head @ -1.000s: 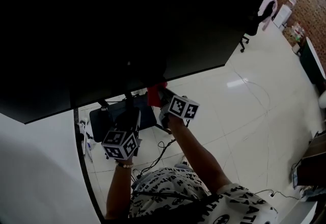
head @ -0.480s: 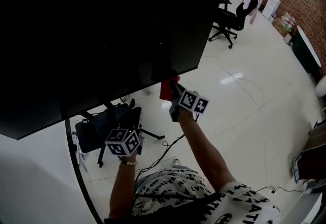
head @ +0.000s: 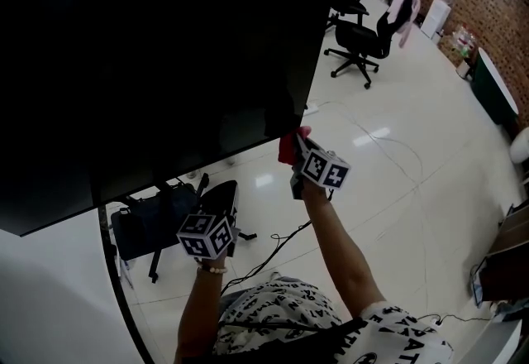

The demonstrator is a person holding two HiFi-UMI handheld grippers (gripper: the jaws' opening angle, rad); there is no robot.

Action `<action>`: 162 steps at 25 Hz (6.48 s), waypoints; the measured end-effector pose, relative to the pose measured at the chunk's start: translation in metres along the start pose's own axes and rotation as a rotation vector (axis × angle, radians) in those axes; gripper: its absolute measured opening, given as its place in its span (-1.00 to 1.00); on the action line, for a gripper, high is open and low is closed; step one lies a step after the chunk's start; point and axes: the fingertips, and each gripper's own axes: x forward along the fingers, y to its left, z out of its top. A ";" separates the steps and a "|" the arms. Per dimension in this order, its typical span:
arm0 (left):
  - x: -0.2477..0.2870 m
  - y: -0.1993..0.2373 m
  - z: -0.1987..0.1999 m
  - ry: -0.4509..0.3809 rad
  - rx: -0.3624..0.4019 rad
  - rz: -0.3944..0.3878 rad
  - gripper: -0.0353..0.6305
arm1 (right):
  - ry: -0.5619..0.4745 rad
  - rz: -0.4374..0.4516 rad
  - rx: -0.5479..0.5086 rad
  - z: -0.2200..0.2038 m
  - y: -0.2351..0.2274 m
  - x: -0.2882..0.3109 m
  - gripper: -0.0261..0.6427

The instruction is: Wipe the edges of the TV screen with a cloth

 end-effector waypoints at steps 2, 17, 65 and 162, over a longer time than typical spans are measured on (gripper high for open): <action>0.005 -0.008 0.002 -0.006 0.004 -0.003 -0.91 | 0.000 -0.045 -0.155 0.013 -0.005 -0.004 -0.75; -0.002 -0.042 0.047 -0.048 0.017 -0.082 -0.91 | -0.033 -0.101 -0.713 0.116 0.069 -0.022 -0.75; -0.042 -0.183 0.432 -0.361 0.494 -0.243 -0.91 | -0.629 -0.143 -1.152 0.586 0.360 -0.145 -0.75; -0.840 0.422 0.394 -0.496 0.298 0.458 -0.91 | -0.226 0.672 -1.560 -0.119 1.348 -0.054 -0.75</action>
